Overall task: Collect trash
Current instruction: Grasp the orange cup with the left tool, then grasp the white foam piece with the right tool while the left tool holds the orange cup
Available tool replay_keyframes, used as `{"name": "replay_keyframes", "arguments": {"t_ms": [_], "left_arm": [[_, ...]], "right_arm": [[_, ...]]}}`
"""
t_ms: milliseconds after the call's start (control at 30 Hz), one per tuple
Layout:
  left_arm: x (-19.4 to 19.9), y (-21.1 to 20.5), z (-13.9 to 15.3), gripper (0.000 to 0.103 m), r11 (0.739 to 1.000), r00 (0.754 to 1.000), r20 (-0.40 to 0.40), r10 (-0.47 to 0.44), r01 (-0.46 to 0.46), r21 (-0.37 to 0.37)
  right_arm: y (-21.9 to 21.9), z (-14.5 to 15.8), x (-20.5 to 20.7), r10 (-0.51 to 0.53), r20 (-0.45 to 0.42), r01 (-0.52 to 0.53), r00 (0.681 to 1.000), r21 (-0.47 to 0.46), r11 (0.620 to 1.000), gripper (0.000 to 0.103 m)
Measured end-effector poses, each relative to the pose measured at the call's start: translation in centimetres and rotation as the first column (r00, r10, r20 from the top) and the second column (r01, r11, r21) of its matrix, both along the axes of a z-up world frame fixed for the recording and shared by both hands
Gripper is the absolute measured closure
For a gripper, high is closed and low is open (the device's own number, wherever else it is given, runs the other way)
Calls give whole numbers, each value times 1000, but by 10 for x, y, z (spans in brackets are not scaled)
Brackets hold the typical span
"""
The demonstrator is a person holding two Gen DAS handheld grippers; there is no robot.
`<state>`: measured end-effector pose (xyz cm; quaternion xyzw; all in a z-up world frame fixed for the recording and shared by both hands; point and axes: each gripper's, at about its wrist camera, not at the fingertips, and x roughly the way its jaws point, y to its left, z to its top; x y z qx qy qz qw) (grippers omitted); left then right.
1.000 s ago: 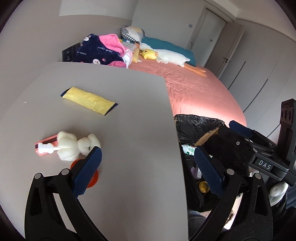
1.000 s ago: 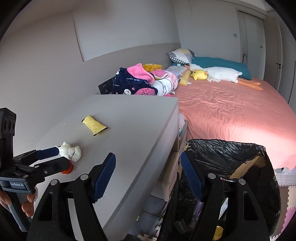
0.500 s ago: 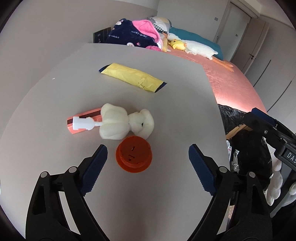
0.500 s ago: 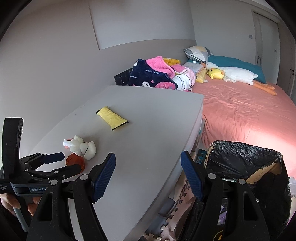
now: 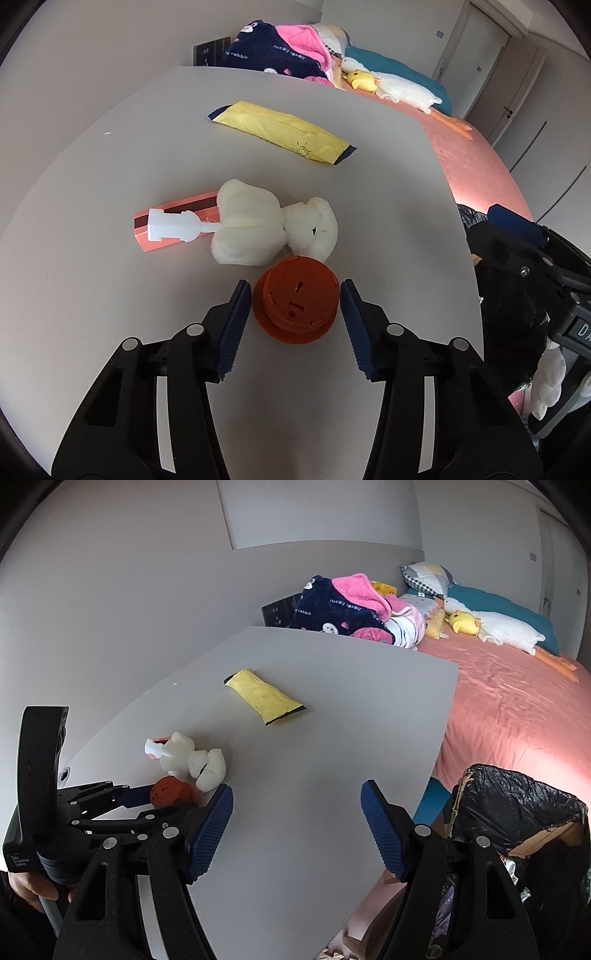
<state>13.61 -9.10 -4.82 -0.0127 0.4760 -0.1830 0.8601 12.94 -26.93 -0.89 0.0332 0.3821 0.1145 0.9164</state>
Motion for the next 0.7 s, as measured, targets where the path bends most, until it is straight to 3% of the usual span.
{"name": "replay_keyframes", "arguments": {"t_ms": [333, 700], "left_arm": [[-1, 21, 6, 59, 1000, 1000, 18, 21, -21, -15], [-8, 64, 18, 60, 993, 993, 31, 115, -115, -6]], "right_arm": [[28, -8, 16, 69, -29, -69, 997, -11, 998, 30], [71, -22, 36, 166, -75, -169, 983, -31, 985, 30]]}}
